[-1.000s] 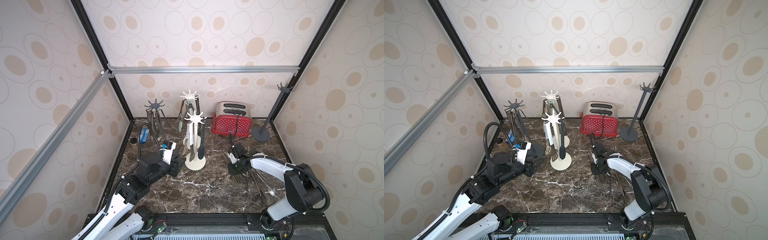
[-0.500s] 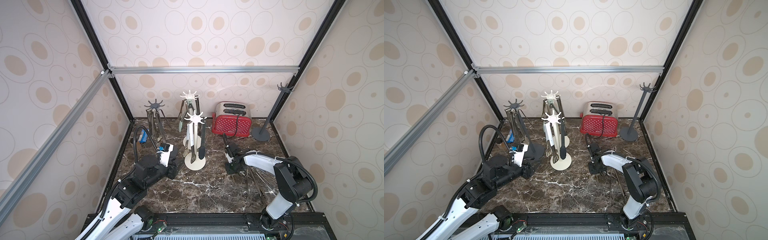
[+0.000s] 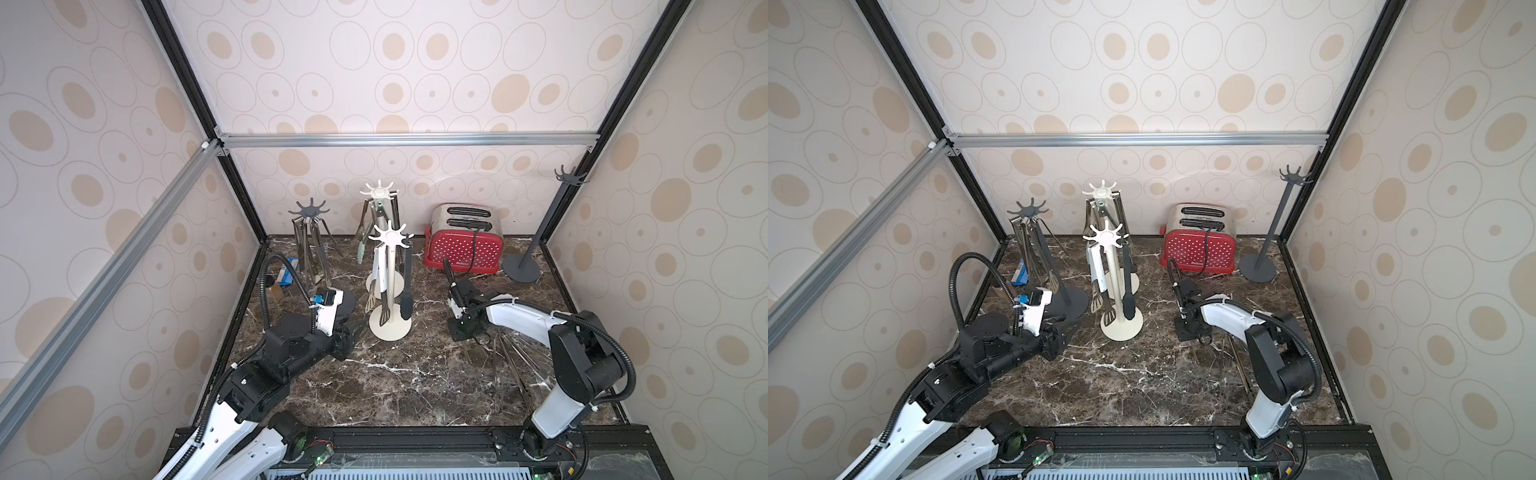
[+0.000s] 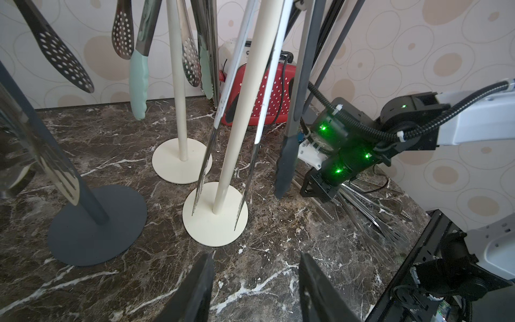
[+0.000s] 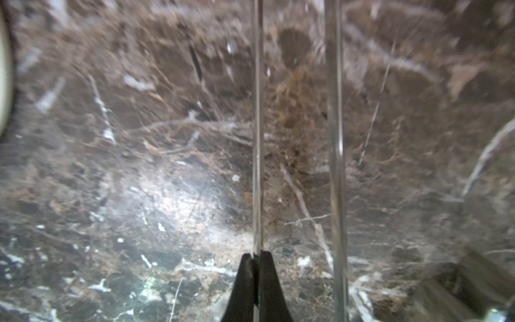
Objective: Hang food tongs on kitchen utensil racks
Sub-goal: Pick up the food tongs from the center of the board.
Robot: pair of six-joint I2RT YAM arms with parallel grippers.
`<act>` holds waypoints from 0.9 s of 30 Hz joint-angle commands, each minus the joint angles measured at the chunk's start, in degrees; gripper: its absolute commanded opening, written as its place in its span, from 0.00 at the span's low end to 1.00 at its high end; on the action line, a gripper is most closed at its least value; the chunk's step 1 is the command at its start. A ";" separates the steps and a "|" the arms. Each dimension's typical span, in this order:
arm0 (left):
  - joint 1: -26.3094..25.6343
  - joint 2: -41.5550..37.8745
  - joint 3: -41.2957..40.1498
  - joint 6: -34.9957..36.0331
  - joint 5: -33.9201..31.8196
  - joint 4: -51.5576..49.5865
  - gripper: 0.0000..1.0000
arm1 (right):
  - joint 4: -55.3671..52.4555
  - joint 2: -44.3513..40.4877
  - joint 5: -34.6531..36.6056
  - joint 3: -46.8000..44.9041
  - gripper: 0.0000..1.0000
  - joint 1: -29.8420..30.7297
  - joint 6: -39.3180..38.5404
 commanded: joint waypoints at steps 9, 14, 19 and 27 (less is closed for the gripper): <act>0.29 -1.58 -0.48 0.23 -1.61 -0.07 0.50 | 2.25 -22.15 -3.41 3.56 0.00 3.35 -5.24; 0.28 -1.43 -0.48 0.32 -2.01 0.03 0.50 | -0.49 -26.79 5.63 8.47 0.00 10.95 -3.95; 0.25 -1.09 -0.56 0.25 -1.82 0.45 0.50 | -0.80 -28.94 14.40 11.94 0.00 18.18 -2.07; 0.29 -1.08 -0.73 0.28 -1.70 0.74 0.50 | 2.76 -29.58 27.07 14.72 0.00 29.69 -2.48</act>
